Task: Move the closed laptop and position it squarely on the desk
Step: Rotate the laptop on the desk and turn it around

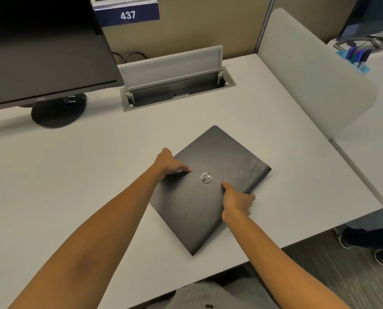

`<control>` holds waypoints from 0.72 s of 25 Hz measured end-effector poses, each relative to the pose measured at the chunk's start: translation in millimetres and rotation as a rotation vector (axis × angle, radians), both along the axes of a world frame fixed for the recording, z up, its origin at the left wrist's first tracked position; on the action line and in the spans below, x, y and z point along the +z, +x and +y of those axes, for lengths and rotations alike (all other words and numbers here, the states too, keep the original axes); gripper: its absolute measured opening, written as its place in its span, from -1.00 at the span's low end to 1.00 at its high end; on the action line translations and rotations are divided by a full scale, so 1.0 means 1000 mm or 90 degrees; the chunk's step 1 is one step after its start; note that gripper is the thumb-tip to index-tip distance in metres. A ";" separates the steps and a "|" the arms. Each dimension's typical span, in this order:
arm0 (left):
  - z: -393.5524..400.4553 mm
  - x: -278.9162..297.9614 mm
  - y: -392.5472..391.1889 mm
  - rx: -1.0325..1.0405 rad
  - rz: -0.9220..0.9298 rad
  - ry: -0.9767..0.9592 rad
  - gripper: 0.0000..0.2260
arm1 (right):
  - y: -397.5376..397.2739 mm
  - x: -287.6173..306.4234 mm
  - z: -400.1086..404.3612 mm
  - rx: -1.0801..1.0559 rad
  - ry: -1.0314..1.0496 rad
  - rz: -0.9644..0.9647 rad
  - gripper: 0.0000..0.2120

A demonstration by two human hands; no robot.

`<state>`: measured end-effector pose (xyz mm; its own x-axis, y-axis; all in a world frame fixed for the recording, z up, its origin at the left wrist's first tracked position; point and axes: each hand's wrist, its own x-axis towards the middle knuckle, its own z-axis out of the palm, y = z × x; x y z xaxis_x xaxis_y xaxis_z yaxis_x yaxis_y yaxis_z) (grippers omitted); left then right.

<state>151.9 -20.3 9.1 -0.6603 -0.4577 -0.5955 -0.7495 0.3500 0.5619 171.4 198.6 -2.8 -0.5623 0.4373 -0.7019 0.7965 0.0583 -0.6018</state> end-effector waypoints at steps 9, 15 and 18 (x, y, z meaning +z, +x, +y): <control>0.029 0.003 0.033 0.144 0.007 0.078 -0.26 | -0.068 -0.001 0.014 0.164 0.084 0.201 -0.41; 0.059 0.006 0.058 0.206 0.005 0.253 -0.45 | -0.125 0.014 0.003 0.438 0.201 0.307 -0.34; 0.083 -0.003 0.070 0.314 0.018 0.360 -0.46 | -0.151 0.022 -0.011 0.592 0.189 0.352 -0.36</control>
<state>222.2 62.8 6.3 -0.4763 -0.3342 -0.8133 -0.7271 -0.3704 0.5780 20.0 187.5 18.8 -0.9593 -0.2065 -0.1925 -0.0036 0.6908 -0.7231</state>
